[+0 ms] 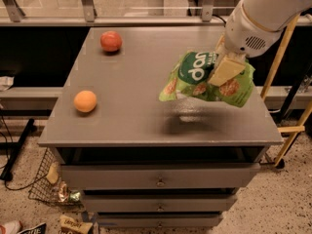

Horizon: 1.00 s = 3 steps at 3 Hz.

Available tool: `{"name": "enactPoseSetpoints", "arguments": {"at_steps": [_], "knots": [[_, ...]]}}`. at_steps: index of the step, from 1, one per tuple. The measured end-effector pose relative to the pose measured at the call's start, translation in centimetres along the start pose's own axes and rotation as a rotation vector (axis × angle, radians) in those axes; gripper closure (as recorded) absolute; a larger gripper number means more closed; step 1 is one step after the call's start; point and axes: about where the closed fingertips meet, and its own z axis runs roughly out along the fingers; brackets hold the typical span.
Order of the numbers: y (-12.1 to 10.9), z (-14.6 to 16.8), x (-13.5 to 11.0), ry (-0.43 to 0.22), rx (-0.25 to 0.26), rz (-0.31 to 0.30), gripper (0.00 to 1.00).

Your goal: Move green rice chip bag near orange

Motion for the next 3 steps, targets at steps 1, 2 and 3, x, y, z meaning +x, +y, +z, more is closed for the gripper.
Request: {"name": "enactPoseSetpoints", "arguments": {"at_steps": [1,2,3], "knots": [[0.4,1.1,-1.6,-0.001,-0.016,-0.043,1.0],[0.1,2.9,-5.2,0.006,-0.026,-0.157,1.0],[-0.3,4.8,-7.7,0.012,-0.047,-0.233,1.0]]}}
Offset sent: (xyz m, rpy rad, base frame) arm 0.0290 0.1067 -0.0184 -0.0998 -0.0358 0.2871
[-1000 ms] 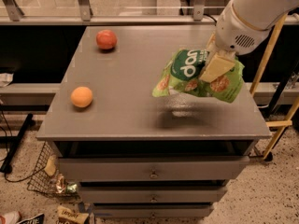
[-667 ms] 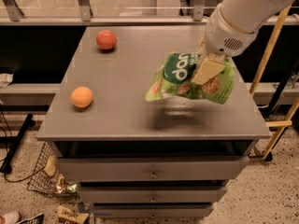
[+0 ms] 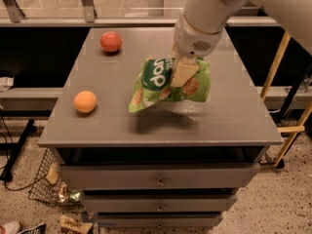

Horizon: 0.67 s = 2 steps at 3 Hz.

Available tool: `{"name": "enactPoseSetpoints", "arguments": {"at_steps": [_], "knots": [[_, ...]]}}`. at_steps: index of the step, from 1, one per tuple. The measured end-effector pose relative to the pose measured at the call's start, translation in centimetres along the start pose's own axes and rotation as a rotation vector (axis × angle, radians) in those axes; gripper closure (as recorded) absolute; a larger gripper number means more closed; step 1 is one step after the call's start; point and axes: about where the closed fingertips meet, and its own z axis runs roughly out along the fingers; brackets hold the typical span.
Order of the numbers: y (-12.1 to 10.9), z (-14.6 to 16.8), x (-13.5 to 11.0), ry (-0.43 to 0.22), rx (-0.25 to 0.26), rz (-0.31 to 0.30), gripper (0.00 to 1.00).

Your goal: Move green rice chip bag near orange

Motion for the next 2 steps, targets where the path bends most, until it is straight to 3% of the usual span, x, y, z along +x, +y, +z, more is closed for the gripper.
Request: {"name": "enactPoseSetpoints", "arguments": {"at_steps": [1,2], "knots": [[-0.8,2.9,-2.2,0.016,-0.045,-0.074,1.0],[-1.0,4.2,-3.3,0.022,-0.066,-0.107,1.0]]}}
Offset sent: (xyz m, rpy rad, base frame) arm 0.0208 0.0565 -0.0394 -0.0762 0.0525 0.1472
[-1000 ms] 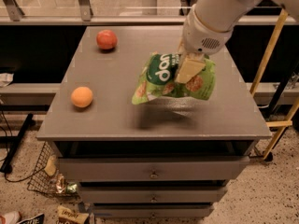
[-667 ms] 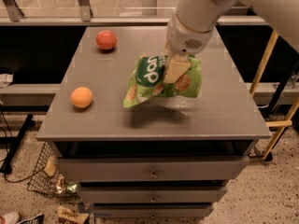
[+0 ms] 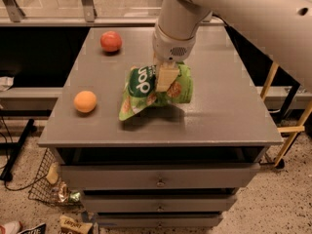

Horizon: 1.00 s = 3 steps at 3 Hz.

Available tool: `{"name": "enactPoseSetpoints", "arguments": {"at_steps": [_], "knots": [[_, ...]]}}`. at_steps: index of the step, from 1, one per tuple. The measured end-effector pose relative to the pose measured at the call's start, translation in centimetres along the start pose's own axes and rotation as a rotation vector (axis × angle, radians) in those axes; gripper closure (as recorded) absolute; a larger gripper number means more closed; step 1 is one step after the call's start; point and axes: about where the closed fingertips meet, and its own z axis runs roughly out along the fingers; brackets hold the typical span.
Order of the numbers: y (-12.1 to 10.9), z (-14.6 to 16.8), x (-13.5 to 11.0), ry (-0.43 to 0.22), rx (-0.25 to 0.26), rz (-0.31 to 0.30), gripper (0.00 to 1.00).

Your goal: Move green rice chip bag near orange

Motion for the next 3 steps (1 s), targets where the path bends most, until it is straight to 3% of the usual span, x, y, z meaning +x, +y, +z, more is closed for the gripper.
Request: {"name": "enactPoseSetpoints", "arguments": {"at_steps": [3], "knots": [[0.2,2.2,-4.1,-0.024,-0.039,-0.102,1.0]]}}
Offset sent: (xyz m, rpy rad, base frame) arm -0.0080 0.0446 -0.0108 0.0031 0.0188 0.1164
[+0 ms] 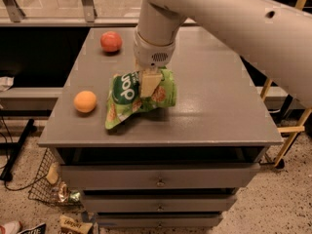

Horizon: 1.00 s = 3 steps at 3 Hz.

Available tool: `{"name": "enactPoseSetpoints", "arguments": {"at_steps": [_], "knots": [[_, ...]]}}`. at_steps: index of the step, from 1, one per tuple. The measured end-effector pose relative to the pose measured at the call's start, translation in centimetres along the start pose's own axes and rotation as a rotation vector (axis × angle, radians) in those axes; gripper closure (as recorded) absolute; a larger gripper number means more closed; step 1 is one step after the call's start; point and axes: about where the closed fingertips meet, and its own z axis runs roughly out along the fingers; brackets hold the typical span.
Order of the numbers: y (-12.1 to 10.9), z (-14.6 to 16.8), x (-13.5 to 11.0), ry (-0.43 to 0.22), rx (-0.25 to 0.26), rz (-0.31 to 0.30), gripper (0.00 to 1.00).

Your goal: Move green rice chip bag near orange

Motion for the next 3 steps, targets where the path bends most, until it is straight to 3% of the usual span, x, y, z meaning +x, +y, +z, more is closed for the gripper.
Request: {"name": "enactPoseSetpoints", "arguments": {"at_steps": [1,3], "knots": [[-0.07,0.82,-0.97,-0.003,-0.016,-0.027,0.98],[-0.08,0.85,-1.06,-0.004,-0.012,-0.029,0.5]]}}
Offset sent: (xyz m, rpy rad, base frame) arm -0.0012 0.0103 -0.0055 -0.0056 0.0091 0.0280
